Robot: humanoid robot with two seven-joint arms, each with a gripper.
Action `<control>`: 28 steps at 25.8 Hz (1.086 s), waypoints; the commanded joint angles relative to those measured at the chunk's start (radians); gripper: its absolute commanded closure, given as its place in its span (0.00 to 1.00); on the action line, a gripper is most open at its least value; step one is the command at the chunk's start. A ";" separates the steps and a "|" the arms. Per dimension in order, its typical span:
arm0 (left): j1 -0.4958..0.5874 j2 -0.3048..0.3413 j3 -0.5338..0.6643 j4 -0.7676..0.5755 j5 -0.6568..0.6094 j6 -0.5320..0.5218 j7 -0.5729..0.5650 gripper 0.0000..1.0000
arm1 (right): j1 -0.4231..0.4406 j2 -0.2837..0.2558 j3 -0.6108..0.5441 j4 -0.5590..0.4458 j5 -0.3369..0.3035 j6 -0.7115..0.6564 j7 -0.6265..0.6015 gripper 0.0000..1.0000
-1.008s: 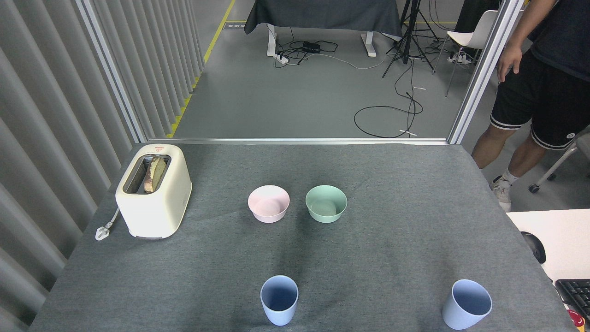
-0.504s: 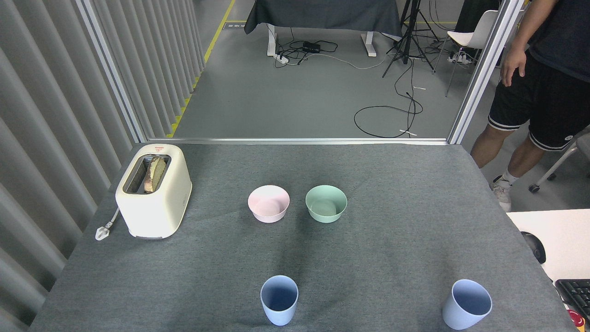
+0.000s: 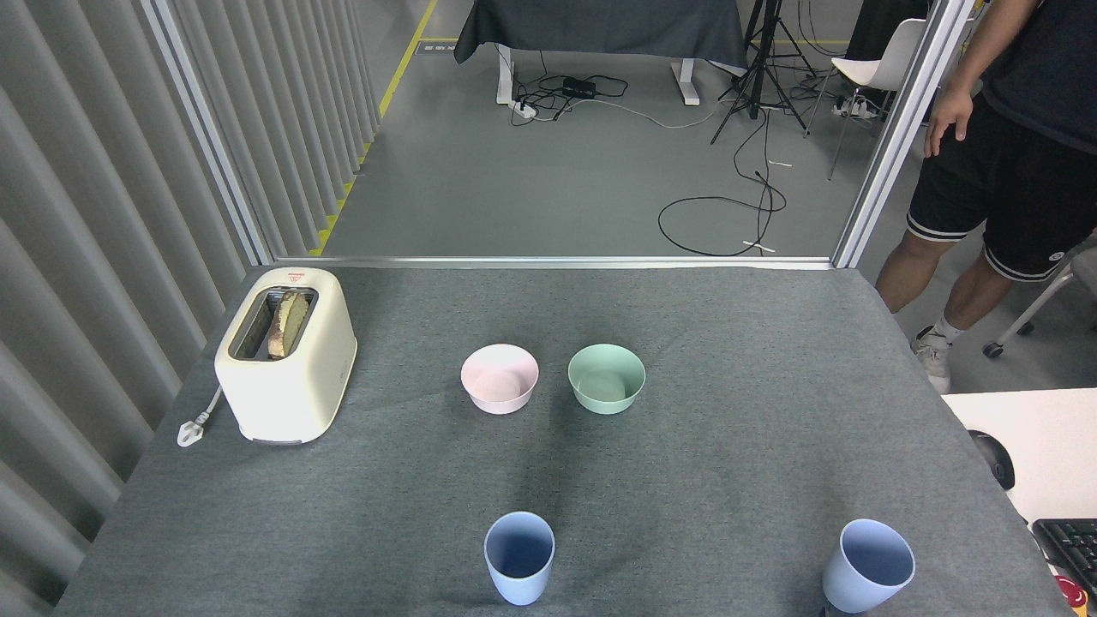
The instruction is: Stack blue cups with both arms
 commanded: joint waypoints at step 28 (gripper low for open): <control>0.001 0.000 0.003 0.008 0.004 0.002 0.000 0.00 | -0.146 -0.043 0.003 0.118 0.006 -0.021 0.019 0.25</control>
